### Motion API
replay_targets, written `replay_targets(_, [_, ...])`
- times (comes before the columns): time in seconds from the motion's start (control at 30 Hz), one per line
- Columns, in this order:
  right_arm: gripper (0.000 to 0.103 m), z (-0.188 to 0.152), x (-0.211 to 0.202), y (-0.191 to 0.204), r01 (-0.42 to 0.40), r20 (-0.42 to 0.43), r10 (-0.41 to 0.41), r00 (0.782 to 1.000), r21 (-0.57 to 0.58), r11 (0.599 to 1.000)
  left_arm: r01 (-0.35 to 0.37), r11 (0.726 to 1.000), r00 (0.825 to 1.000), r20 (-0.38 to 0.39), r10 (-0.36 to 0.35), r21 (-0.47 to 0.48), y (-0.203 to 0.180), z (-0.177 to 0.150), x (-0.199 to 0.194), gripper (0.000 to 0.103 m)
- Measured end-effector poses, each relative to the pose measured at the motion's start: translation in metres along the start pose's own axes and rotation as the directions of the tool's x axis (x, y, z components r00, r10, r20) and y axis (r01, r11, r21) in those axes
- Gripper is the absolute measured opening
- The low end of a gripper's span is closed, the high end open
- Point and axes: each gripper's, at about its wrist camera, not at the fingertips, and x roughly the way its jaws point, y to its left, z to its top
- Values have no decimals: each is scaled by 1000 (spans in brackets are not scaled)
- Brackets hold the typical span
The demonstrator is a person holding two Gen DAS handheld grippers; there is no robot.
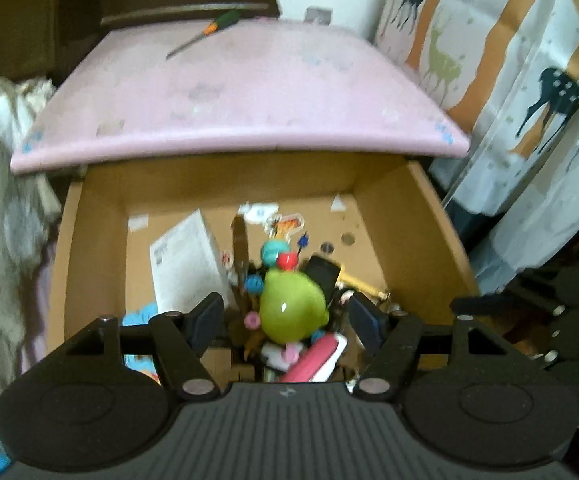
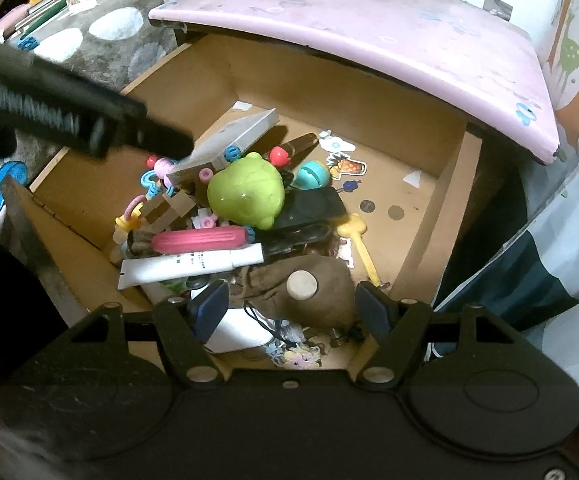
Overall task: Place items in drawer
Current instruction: 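Grasp the green-handled screwdriver on the nightstand top with the left tool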
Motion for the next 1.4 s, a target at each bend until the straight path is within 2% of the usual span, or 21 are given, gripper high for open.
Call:
replay_targets(0.23, [72, 3, 4, -1, -9, 1, 9, 1000, 1, 1000, -35, 995, 994, 102, 26, 93, 11, 57, 0, 68])
replay_targets(0.57, [72, 9, 16, -4, -28, -16, 28, 999, 4, 1000, -110, 981, 979, 189, 79, 157, 45, 171, 56, 67])
replay_targets(0.83, [72, 15, 27, -7, -48, -32, 48, 998, 12, 999, -126, 981, 977, 191, 97, 148, 75, 239, 118, 64])
replay_targets(0.9, [72, 17, 29, -8, -53, -36, 53, 998, 14, 999, -131, 981, 977, 186, 104, 144, 81, 249, 134, 61])
replay_targets(1.07, [72, 21, 36, -10, -65, -44, 66, 997, 22, 998, -132, 984, 978, 174, 111, 118, 91, 274, 172, 60])
replay_targets(1.33, [72, 28, 44, -7, -82, -55, 84, 995, 36, 996, -93, 991, 984, 164, 76, 96, 96, 309, 220, 60])
replay_targets(1.4, [72, 28, 46, -7, -81, -60, 83, 995, 40, 996, -79, 993, 985, 160, 64, 88, 99, 315, 228, 55])
